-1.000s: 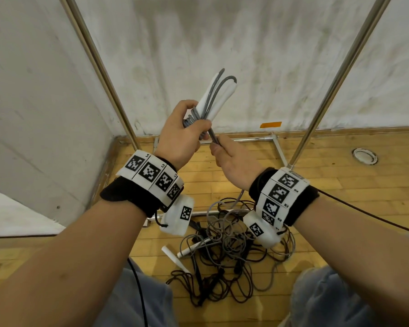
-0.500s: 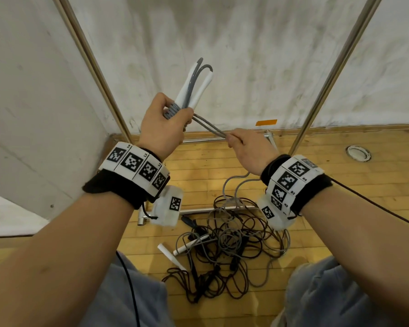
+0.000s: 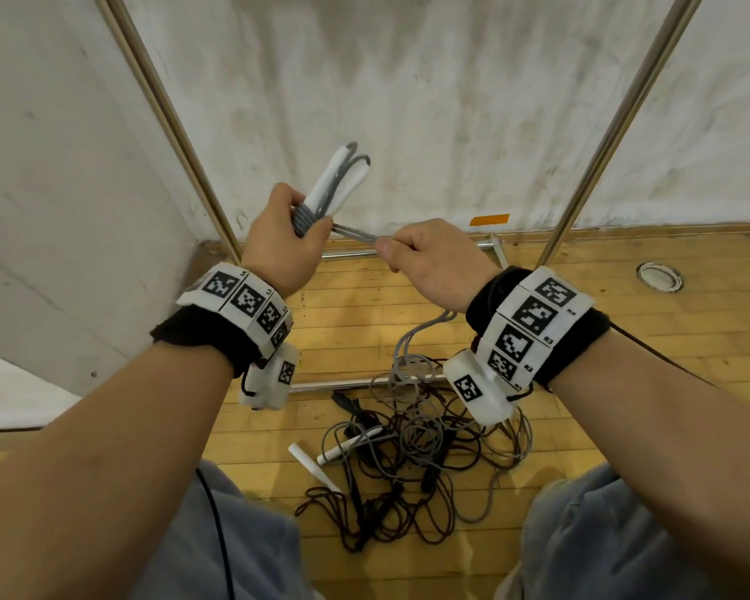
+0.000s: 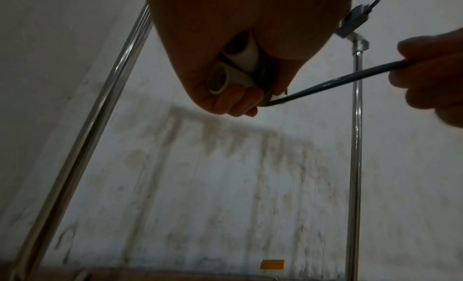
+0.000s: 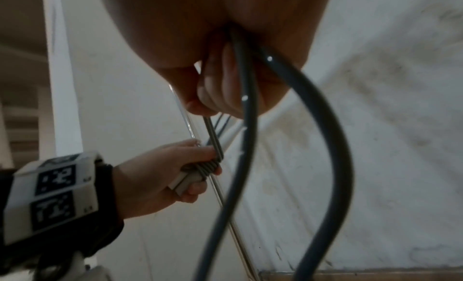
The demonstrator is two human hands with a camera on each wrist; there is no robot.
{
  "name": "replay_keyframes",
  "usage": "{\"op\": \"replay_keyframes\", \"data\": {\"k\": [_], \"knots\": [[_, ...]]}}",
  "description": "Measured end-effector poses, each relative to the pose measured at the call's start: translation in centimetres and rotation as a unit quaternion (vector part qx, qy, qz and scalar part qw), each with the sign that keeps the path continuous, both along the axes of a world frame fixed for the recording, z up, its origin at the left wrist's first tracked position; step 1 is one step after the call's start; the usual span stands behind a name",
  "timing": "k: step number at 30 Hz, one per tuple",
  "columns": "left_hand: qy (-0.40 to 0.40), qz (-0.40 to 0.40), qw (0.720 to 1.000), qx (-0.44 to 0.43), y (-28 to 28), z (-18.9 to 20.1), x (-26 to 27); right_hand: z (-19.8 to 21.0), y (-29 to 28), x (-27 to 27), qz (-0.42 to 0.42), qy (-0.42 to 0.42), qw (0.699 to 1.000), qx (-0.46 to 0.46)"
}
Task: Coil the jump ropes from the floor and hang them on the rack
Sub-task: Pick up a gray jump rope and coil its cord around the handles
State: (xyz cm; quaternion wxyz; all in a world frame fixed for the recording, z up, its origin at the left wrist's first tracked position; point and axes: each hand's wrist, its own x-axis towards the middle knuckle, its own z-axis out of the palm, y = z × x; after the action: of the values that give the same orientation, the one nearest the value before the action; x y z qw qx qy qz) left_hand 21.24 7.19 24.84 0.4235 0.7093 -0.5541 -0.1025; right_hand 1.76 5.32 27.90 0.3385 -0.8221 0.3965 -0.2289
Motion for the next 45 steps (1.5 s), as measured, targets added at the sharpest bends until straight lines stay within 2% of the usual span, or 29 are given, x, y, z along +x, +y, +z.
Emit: {"op": "replay_keyframes", "data": {"k": [4,8,11,18,22,25,29,35,41,43,45], "knots": [[-0.091,-0.038,0.99,0.1,-0.6,-1.4,0.0,-0.1,0.0,-0.2,0.004,0.021,1.0,0.014],[-0.125,-0.089,0.972,0.176,-0.6,-1.6,-0.5,0.1,-0.4,-0.7,-0.02,0.003,1.0,0.016],[-0.181,-0.119,0.953,0.212,-0.5,-1.8,-1.3,-0.1,-0.3,-0.8,0.005,0.016,1.0,0.015],[-0.286,-0.104,0.932,0.197,0.1,-2.8,-3.6,-0.4,-0.2,-1.0,0.004,-0.011,0.998,0.069],[-0.337,-0.094,0.917,0.19,0.4,-2.8,-4.5,0.0,-0.3,-1.1,-0.001,0.022,1.0,-0.006],[-0.323,-0.104,0.922,0.186,0.6,-2.8,-5.0,0.2,-1.2,-1.6,-0.032,0.049,0.995,-0.076],[-0.327,-0.129,0.918,0.184,1.1,-2.5,-5.5,0.0,-2.2,-2.1,-0.049,0.051,0.991,-0.116],[-0.263,-0.216,0.929,0.142,2.1,-1.2,-5.6,0.4,-3.8,-3.6,-0.064,0.032,0.996,-0.056],[-0.115,-0.255,0.958,0.07,3.3,1.7,-5.6,0.5,-3.8,-4.2,-0.061,-0.101,0.992,0.035],[-0.048,-0.241,0.968,0.042,3.6,2.4,-5.7,0.4,-3.7,-4.0,-0.041,-0.088,0.995,0.028],[0.011,-0.224,0.974,0.014,3.8,2.9,-5.7,0.1,-3.3,-3.4,-0.037,-0.019,0.999,0.003]]}}
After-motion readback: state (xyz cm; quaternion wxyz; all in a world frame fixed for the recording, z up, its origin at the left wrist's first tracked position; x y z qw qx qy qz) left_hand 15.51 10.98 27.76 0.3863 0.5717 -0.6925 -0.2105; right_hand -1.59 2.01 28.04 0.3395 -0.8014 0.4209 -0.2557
